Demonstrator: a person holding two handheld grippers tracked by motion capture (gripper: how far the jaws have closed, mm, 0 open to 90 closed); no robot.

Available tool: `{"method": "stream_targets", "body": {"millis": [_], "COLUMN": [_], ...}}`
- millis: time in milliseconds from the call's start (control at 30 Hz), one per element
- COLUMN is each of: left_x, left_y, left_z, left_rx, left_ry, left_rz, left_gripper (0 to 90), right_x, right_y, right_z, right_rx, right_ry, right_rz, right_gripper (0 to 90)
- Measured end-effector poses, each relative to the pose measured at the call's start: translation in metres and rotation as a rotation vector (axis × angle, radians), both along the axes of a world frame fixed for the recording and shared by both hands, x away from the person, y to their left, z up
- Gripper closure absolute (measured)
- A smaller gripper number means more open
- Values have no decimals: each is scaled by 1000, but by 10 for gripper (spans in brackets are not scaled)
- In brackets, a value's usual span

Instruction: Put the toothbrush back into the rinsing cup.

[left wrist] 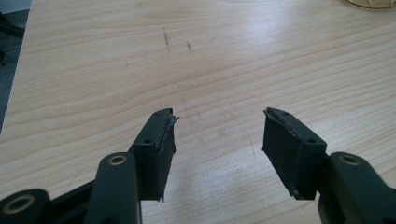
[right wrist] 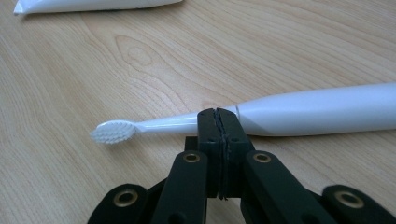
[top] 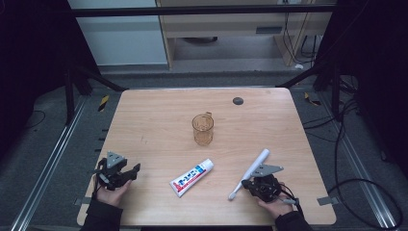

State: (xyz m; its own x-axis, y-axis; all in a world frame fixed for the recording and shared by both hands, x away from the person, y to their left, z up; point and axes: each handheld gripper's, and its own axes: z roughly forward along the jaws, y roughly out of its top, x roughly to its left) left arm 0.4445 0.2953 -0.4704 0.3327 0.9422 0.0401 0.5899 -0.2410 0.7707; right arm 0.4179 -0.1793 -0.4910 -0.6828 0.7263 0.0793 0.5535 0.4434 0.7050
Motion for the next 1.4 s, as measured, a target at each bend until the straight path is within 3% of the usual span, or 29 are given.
{"method": "stream_targets", "body": {"millis": [367,433,633,867,1133,1400], "left_x": [0,0,1,1,2,3], "left_y": [0,0,1,1,0,0], "left_z": [0,0,0,0,-1,-1], "left_rx": [0,-1,-6,-5,-2,3], "left_ry": [1,1,5,4,5,8], "left_rz": [0,0,0,0,0,-7], "left_gripper": [429,428,422,418,416,417], "right_x": [3,2,9,31,63,87], "right_y": [4,1,-16,-43,-64,-64], "right_z": [0,4,18,32,33,19], "right_rx": [8,22,43,47,52,19], "right_ry": [8,-7,-57,-138,-134,-95], "right_rz": [15,12,-63,-192,-300,-319], "right_gripper": [890,890,892,893,897,899]}}
